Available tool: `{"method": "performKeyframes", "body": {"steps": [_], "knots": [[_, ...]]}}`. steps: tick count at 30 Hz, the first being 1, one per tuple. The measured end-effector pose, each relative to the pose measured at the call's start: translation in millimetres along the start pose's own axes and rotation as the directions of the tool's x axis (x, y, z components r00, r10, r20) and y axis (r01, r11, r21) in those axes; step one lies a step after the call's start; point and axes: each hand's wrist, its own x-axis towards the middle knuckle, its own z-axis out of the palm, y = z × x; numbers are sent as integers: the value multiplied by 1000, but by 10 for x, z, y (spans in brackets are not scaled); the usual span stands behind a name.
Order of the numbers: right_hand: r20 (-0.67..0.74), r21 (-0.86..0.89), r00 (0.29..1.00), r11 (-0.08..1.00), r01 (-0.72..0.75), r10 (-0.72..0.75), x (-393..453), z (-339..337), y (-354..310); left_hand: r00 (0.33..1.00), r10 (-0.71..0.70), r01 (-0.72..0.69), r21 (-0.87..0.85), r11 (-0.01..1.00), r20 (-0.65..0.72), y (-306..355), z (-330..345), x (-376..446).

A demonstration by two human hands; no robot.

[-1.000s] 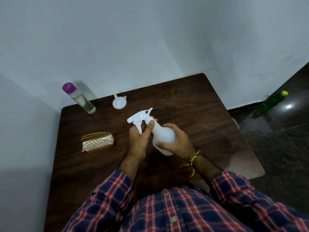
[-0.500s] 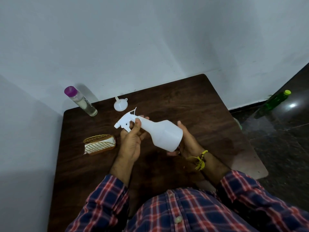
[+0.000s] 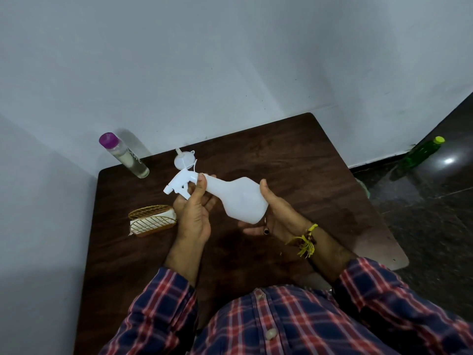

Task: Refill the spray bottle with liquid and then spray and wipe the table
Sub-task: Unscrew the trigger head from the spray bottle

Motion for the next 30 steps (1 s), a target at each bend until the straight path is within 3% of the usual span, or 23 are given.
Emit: {"method": "performKeyframes", "body": {"steps": [1,4,5,9,13,19,22,25,28,30], "knots": [[22,11,1000,1000,-6,5,-5,-10,23,1000,4,-4,-4,1000,3,11,3,-18],[-44,5,978,979,202,-201,16,-61,101,998,-22,22,-7,1000,-63,13,-30,-21],[-53,-4,977,979,204,-204,17,-60,97,997,-29,30,10,999,-77,11,-42,-33],[-22,-3,1000,1000,-13,13,-38,-11,54,1000,-5,7,82,997,-28,-7,-78,-80],[-29,4,977,977,213,-213,-66,-77,137,998,-8,12,52,999,-67,27,-111,-105],[-15,-14,1000,1000,26,-26,-115,-39,105,999,32,-29,113,993,-22,65,-90,-179],[42,66,995,994,90,-93,-108,-115,161,998,49,-44,107,993,-49,92,-100,-171],[101,129,993,990,55,-69,-126,-147,138,998,39,-33,114,993,-48,96,-106,-174],[34,55,978,978,202,-204,-97,-154,212,999,11,-8,82,997,-36,88,-85,-197],[2,47,981,980,193,-194,-77,-144,218,1000,5,-2,79,997,-30,74,-73,-217]]}}
